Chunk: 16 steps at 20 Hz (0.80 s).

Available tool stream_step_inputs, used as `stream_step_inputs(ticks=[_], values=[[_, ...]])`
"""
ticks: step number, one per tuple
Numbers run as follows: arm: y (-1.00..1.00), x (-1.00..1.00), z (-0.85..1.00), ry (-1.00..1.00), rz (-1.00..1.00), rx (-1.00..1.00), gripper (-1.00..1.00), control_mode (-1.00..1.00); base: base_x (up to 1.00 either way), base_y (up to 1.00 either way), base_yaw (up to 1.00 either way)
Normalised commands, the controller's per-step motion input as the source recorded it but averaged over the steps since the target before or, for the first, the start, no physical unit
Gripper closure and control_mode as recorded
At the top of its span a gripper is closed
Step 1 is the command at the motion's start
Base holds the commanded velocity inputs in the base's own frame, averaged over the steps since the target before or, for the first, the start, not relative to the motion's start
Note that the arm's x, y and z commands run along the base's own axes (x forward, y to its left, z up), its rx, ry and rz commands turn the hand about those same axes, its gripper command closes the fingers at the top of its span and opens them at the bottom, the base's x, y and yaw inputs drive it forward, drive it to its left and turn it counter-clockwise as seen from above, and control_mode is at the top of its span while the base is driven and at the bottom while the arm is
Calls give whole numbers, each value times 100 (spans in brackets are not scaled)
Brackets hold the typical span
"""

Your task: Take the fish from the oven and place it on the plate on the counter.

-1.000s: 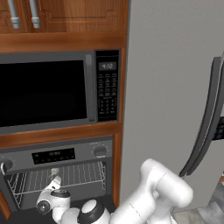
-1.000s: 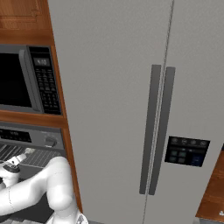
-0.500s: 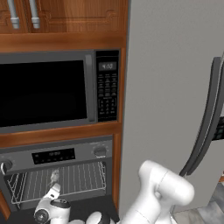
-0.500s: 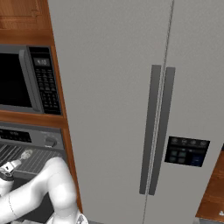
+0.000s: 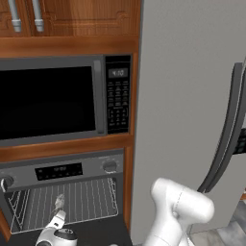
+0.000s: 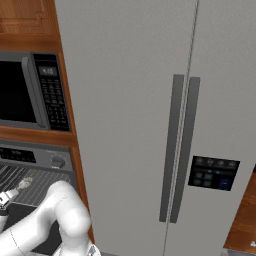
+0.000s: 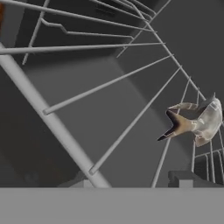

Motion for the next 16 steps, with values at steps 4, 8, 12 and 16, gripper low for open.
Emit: stream_step_inputs(ticks=[4,8,12,16], values=[[0,-100,-99,0,0,0,100,-100,0,0,0],[0,-100,-96,0,0,0,100,-100,0,0,0],[0,-100,-90,0,0,0,100,-100,0,0,0],[0,-100,-66,6,1,0,100,-100,0,0,0]])
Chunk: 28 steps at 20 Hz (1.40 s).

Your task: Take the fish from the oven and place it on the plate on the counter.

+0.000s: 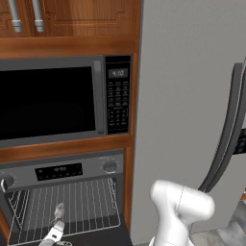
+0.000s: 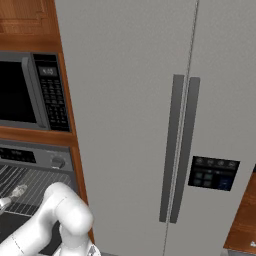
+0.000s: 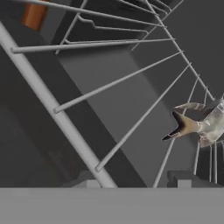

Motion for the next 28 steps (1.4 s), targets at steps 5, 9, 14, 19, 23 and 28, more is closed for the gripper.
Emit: stream_step_inputs(ticks=[5,9,14,19,23,28], values=[[0,-100,-68,8,2,0,100,-100,0,0,0],[0,-100,-74,9,2,0,100,-100,0,0,0],[0,-100,-74,6,3,0,100,-100,0,0,0],[-5,-95,-9,-1,1,3,100,-100,0,0,0],[-11,-86,82,-25,0,13,100,-100,0,0,0],[0,-73,96,-26,0,10,100,-100,0,0,0]])
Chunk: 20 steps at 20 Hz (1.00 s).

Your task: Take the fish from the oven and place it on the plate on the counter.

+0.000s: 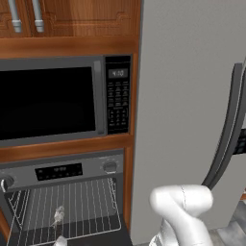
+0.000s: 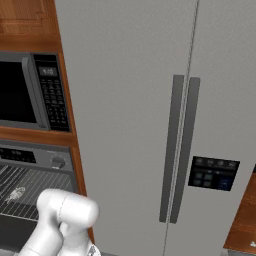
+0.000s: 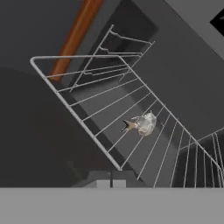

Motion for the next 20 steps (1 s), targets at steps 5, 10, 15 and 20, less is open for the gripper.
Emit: stream_step_inputs(ticks=[5,10,15,20], values=[[-8,-34,96,-9,0,13,100,-100,0,0,0],[-11,3,98,3,0,14,100,-100,0,0,0],[-5,43,63,25,-1,8,100,-100,0,0,0],[7,38,7,29,-7,1,-100,-100,0,0,0]])
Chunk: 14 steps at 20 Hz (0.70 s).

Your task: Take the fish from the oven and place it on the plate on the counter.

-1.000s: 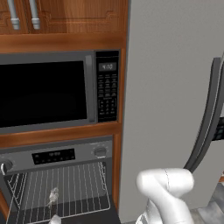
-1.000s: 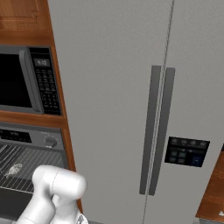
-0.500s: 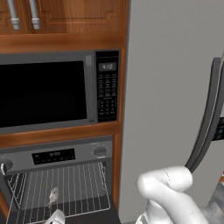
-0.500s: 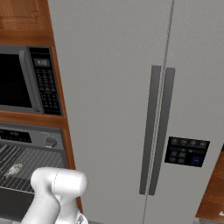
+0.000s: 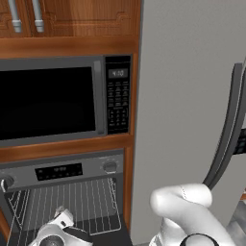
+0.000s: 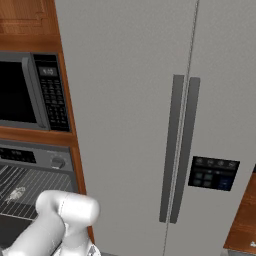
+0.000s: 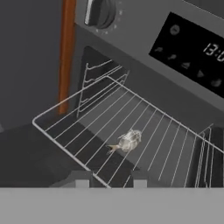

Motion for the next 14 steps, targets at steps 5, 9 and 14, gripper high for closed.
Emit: stream_step_inputs(ticks=[5,9,14], values=[[-8,6,24,51,-4,6,-100,-100,0,0,0],[0,0,0,50,0,0,-100,-100,0,0,0],[0,5,-4,17,-3,-1,-100,-100,0,0,0]])
